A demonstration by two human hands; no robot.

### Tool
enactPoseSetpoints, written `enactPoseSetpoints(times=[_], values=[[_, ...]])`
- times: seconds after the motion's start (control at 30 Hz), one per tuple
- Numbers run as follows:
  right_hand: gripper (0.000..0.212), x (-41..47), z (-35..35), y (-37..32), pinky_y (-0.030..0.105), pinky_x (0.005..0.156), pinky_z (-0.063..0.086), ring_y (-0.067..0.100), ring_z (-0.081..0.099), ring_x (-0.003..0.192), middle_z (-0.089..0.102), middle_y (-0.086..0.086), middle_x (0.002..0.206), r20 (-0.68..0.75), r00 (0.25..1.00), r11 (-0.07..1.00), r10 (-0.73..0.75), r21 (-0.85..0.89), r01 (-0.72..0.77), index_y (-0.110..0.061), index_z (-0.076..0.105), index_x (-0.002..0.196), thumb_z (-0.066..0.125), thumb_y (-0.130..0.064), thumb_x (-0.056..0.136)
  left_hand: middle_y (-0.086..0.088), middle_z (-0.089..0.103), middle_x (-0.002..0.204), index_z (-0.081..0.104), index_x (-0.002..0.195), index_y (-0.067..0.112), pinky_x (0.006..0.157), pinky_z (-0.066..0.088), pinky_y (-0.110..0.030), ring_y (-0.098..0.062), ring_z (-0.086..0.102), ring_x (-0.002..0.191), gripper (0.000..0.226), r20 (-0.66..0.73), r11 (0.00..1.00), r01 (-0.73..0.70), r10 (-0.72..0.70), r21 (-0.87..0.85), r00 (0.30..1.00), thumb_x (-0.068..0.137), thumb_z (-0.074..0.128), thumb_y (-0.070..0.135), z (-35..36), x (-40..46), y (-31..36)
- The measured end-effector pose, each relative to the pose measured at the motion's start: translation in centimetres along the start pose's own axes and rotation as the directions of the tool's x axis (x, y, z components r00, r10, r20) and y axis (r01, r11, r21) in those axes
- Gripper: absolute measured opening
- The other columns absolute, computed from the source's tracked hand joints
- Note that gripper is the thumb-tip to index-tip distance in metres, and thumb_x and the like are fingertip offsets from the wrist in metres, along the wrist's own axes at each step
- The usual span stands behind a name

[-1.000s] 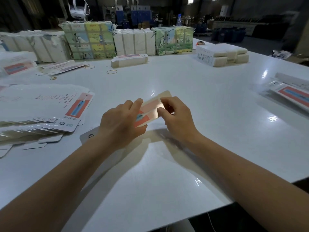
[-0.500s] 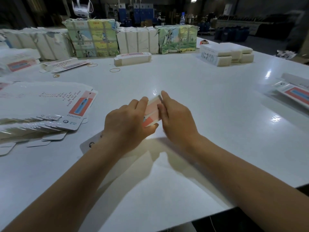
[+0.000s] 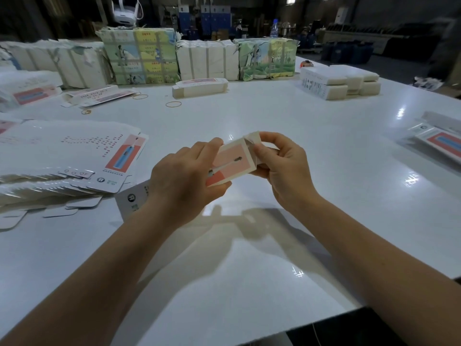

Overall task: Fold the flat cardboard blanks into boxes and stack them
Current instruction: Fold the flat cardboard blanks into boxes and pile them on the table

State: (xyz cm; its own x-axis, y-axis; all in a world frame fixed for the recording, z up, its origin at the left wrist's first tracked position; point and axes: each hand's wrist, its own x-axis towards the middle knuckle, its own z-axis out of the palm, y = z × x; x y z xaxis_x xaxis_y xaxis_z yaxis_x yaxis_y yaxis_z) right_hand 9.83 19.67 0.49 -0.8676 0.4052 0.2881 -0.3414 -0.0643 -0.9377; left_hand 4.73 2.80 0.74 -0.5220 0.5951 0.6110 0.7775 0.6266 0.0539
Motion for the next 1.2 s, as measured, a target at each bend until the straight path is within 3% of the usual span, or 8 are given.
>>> enactPoseSetpoints(times=[0.23, 0.63, 0.83, 0.93, 1.0, 1.07, 1.13, 1.2], values=[[0.022, -0.3, 0.5, 0.4, 0.024, 0.065, 0.051, 0.011, 0.062, 0.068, 0.070, 0.000, 0.075, -0.079, 0.986, 0.958, -0.145, -0.261, 0.119, -0.021, 0.066, 0.071, 0.063, -0.005, 0.086, -0.016, 0.065, 0.105, 0.053, 0.129, 0.005, 0.062, 0.055, -0.046, -0.037, 0.063, 0.076, 0.069, 0.016, 0.997, 0.018, -0.019, 0.075, 1.000, 0.072, 0.080, 0.033, 0.1, 0.0, 0.1], [0.008, -1.2, 1.1, 0.8, 0.020, 0.065, 0.046, 0.010, 0.057, 0.071, 0.064, 0.000, 0.078, -0.043, 0.910, 0.756, -0.412, -0.573, 0.316, -0.008, 0.069, 0.081, 0.063, -0.004, 0.085, -0.019, 0.067, 0.089, 0.059, 0.119, -0.004, 0.051, 0.054, -0.038, -0.036, 0.062, 0.060, 0.071, 0.027, 0.979, 0.028, -0.034, 0.201, 0.999, 0.064, 0.085, 0.032, 0.0, 0.0, 1.4], [0.007, -0.9, 0.8, 0.7, 0.026, 0.069, 0.050, 0.013, 0.059, 0.072, 0.065, 0.001, 0.078, -0.057, 0.967, 0.832, -0.248, -0.524, 0.183, -0.009, 0.066, 0.083, 0.061, -0.005, 0.087, -0.020, 0.068, 0.088, 0.060, 0.116, -0.003, 0.051, 0.053, -0.037, -0.036, 0.062, 0.059, 0.068, 0.022, 0.959, -0.046, 0.041, 0.280, 0.999, 0.063, 0.086, 0.030, -0.1, 0.0, 1.4], [0.017, -1.1, 1.0, 0.5, 0.019, 0.072, 0.047, 0.011, 0.061, 0.081, 0.067, 0.002, 0.092, 0.000, 0.959, 0.819, -0.283, -0.521, 0.242, -0.011, 0.069, 0.096, 0.061, -0.001, 0.084, -0.016, 0.066, 0.100, 0.053, 0.127, 0.003, 0.059, 0.055, -0.041, -0.036, 0.063, 0.072, 0.070, 0.042, 0.979, 0.043, -0.053, 0.201, 0.998, 0.071, 0.080, 0.036, -0.1, 0.1, 0.7], [0.040, -1.1, 1.1, 0.4, 0.021, 0.087, 0.045, 0.014, 0.057, 0.105, 0.060, 0.009, 0.118, 0.176, 0.906, 0.691, -0.385, -0.595, 0.410, -0.006, 0.061, 0.118, 0.063, -0.003, 0.079, -0.010, 0.064, 0.109, 0.046, 0.132, 0.013, 0.067, 0.053, -0.041, -0.032, 0.062, 0.083, 0.067, 0.120, 0.988, 0.094, -0.109, 0.125, 0.987, 0.077, 0.072, 0.040, -0.3, 0.1, 0.0], [0.072, -1.0, 0.9, 0.9, 0.035, 0.108, 0.034, 0.028, 0.036, 0.132, 0.040, 0.016, 0.142, 0.458, 0.829, 0.470, -0.321, -0.683, 0.560, -0.004, 0.042, 0.140, 0.068, -0.010, 0.072, -0.007, 0.064, 0.107, 0.047, 0.129, 0.015, 0.069, 0.052, -0.041, -0.031, 0.062, 0.084, 0.062, 0.178, 0.998, 0.042, -0.048, 0.037, 0.983, 0.077, 0.072, 0.038, -0.2, -0.1, -0.9], [0.086, -0.8, 0.9, 1.6, 0.048, 0.108, 0.031, 0.034, 0.030, 0.135, 0.035, 0.016, 0.146, 0.606, 0.777, 0.267, -0.170, -0.731, 0.628, -0.006, 0.029, 0.147, 0.073, -0.015, 0.073, -0.010, 0.068, 0.099, 0.054, 0.122, 0.009, 0.068, 0.054, -0.043, -0.030, 0.064, 0.078, 0.057, 0.194, 0.998, -0.038, 0.048, -0.052, 0.980, 0.076, 0.076, 0.035, -0.1, -0.3, -1.8], [0.081, -0.4, 0.9, 2.3, 0.050, 0.098, 0.037, 0.035, 0.041, 0.125, 0.045, 0.016, 0.139, 0.627, 0.765, 0.178, -0.146, -0.744, 0.644, -0.006, 0.030, 0.147, 0.071, -0.018, 0.078, -0.013, 0.069, 0.094, 0.059, 0.114, 0.005, 0.069, 0.055, -0.043, -0.031, 0.065, 0.075, 0.048, 0.160, 0.992, -0.115, 0.123, -0.054, 0.979, 0.080, 0.071, 0.038, 0.4, -0.4, -2.3]])
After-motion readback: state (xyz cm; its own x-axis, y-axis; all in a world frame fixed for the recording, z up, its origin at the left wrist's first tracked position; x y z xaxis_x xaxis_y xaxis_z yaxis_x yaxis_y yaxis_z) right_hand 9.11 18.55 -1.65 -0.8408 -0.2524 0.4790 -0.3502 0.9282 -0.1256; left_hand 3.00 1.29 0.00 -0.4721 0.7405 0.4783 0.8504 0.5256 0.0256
